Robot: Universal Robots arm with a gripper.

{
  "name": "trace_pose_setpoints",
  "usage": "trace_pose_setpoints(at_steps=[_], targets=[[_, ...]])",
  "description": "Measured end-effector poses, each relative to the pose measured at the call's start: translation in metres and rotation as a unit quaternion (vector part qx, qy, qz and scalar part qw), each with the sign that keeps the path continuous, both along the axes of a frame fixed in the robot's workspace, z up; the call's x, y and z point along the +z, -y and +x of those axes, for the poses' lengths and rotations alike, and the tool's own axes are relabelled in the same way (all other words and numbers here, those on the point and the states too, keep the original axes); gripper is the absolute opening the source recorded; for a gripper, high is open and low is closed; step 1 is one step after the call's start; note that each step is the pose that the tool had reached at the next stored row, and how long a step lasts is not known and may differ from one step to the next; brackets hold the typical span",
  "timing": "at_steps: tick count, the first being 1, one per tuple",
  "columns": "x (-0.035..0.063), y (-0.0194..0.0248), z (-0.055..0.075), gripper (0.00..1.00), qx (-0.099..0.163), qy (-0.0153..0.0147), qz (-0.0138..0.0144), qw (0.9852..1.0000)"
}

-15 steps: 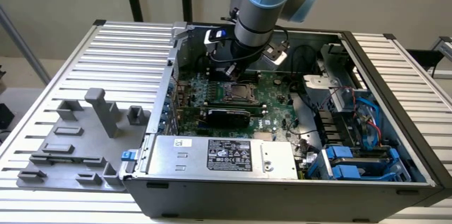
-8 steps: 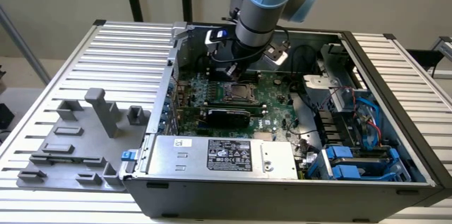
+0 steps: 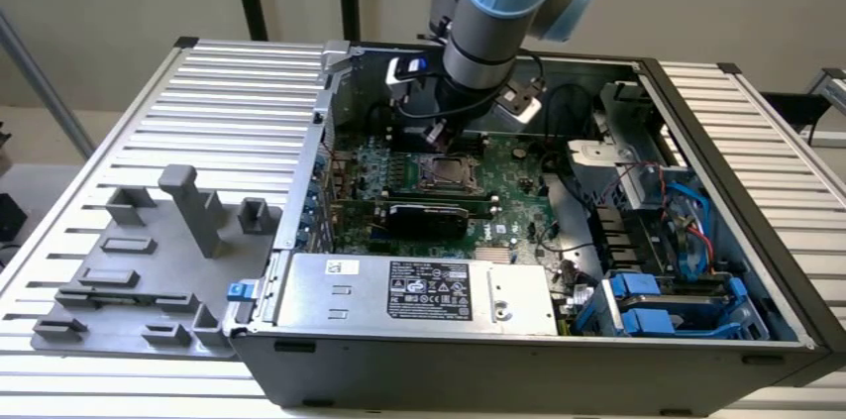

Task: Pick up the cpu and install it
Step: 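Install the first cpu locking lever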

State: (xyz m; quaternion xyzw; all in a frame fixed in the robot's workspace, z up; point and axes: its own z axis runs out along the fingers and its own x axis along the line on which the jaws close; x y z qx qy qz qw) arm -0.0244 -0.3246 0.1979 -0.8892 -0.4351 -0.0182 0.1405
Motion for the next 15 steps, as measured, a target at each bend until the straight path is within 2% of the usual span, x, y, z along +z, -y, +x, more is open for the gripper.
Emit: trace_pose_setpoints(at_steps=[9, 15], targets=[[-0.0014, 0.0017, 0.007, 0.12, 0.005, 0.0000, -0.0001, 1.0000], [-0.0013, 0.0050, 0.011, 0.12, 0.011, 0.0001, -0.0004, 0.9999]])
